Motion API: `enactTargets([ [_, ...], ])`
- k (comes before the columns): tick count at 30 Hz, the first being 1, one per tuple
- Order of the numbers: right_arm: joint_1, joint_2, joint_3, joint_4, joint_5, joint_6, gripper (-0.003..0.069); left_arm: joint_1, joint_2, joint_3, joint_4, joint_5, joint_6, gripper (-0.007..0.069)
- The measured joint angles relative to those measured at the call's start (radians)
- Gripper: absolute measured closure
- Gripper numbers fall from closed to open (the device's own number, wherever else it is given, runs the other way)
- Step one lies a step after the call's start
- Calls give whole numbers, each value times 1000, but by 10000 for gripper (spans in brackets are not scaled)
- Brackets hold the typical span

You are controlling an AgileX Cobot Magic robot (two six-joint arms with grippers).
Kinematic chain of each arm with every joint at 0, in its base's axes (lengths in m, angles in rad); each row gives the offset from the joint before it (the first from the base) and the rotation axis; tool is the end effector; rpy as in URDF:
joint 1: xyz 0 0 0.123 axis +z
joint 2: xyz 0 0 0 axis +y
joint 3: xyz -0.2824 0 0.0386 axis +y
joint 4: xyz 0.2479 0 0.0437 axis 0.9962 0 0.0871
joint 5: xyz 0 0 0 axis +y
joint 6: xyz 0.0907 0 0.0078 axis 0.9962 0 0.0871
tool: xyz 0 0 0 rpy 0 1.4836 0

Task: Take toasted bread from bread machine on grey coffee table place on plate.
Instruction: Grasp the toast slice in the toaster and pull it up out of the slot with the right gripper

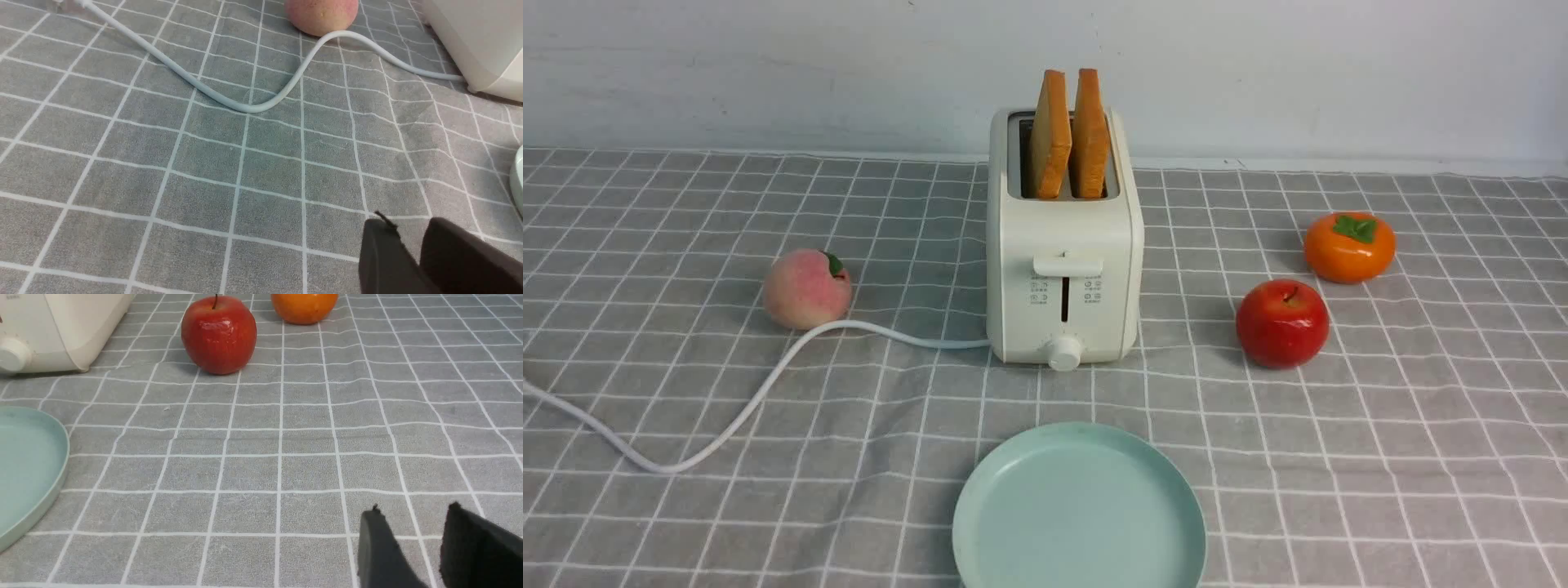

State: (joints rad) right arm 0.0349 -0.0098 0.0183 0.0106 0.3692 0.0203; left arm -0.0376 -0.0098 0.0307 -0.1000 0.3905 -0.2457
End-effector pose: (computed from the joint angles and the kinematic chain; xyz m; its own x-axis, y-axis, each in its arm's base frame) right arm 0.0526 0.0022 0.1742 -0.2873 0.0202 -0.9576 -0.0299 0.9991 0.0300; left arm 0.0521 -0.0054 0.1684 -0.3231 -0.3196 -0.8907 -0.0357 0.9447 -0.3261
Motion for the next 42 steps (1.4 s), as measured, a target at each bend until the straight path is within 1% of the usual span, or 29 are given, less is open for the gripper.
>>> enactTargets([
  [15,0,0,0,0,0,0,419,0,0,0,0,-1,0,482],
  [21,0,0,0,0,0,0,419,0,0,0,-14,-31,0,480],
  [24,0,0,0,0,0,0,419,0,0,0,-85,-98,0,480],
  [29,0,0,0,5,0,0,419,0,0,0,-297,-250,0,479],
  [31,0,0,0,63,-9,23,419,0,0,0,-410,-315,0,477],
  [32,0,0,1,106,-15,34,419,0,0,0,-442,-331,0,477],
  [34,0,0,6,244,-48,85,419,0,0,0,-567,-382,0,473],
  [35,0,0,6,259,-57,97,419,0,0,0,-579,-391,0,473],
  [36,0,0,6,395,-98,143,419,0,0,0,-671,-410,0,470],
  [37,0,0,6,461,-128,162,419,0,0,0,-726,-418,-1,470],
  [40,0,0,6,591,-200,184,419,0,0,0,-842,-435,-1,470],
  [42,0,0,6,668,-251,184,419,0,0,0,-898,-447,-1,472],
])
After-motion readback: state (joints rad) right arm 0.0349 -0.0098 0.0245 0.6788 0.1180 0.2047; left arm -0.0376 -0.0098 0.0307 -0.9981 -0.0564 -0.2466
